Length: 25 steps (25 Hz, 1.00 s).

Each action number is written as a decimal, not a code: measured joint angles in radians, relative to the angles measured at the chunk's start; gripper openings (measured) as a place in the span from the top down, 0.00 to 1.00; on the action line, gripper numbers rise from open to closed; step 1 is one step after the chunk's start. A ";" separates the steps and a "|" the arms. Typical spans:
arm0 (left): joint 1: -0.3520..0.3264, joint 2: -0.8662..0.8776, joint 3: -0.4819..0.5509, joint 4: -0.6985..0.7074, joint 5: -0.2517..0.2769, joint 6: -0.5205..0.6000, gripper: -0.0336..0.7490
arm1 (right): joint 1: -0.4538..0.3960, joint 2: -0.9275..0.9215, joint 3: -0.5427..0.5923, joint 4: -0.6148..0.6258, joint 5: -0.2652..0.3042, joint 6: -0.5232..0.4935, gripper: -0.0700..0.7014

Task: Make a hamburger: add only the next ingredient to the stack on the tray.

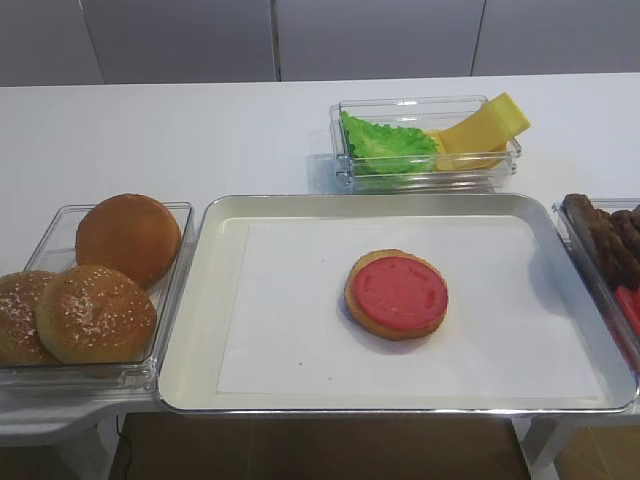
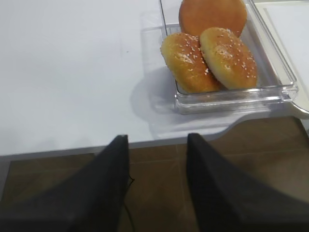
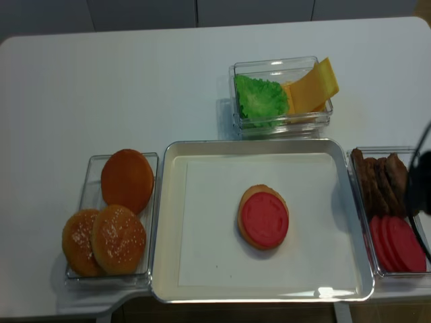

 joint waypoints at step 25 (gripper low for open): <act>0.000 0.000 0.000 0.000 0.000 0.000 0.58 | 0.000 -0.911 0.169 0.001 0.052 0.020 0.25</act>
